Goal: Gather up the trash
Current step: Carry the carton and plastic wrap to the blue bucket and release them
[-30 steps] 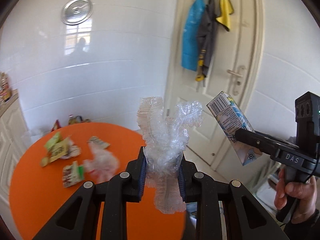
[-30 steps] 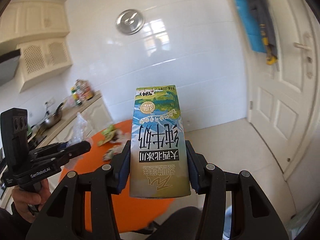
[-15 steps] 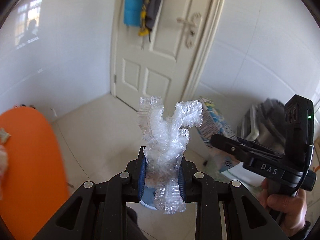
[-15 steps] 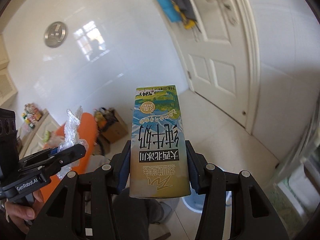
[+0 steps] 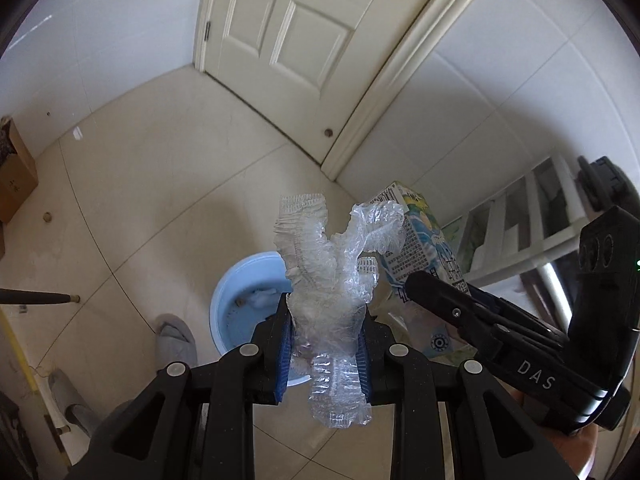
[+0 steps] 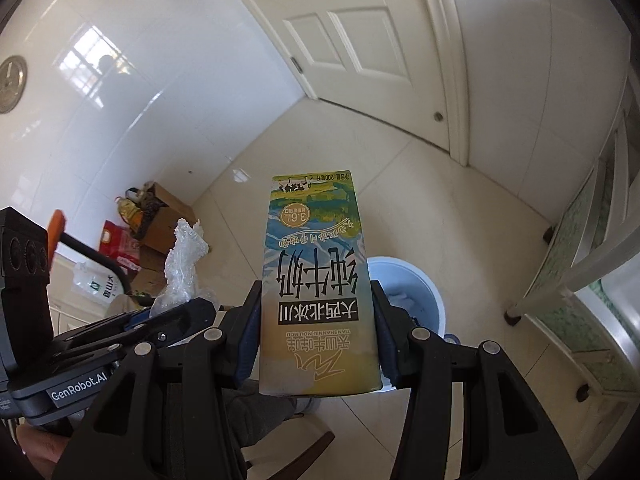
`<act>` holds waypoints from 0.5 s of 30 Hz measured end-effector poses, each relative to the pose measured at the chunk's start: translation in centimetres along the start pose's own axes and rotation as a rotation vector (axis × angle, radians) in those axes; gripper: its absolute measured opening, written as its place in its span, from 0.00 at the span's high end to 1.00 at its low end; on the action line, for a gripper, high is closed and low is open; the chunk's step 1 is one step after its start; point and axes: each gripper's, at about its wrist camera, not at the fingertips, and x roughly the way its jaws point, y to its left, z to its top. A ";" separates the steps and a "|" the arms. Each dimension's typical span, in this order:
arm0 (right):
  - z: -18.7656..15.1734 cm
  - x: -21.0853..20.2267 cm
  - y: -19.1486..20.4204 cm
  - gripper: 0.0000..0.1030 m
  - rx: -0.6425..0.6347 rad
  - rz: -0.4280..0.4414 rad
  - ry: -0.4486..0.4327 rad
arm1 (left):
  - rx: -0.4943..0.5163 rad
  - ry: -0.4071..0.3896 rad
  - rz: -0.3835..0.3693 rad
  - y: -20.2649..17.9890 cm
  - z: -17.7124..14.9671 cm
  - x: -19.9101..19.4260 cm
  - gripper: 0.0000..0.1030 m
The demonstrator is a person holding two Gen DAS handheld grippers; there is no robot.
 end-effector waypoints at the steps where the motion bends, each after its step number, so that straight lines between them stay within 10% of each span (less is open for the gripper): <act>1: 0.3 1.0 -0.4 0.50 0.009 -0.005 0.012 | -0.004 0.016 -0.003 0.5 0.9 1.3 0.75; 9: -0.7 6.0 -4.6 0.14 0.162 -0.058 0.088 | -0.069 0.146 0.062 2.5 5.9 10.5 0.27; 15: -1.5 3.5 -4.9 0.00 0.218 -0.122 0.056 | -0.052 0.082 0.187 1.0 6.3 9.5 0.22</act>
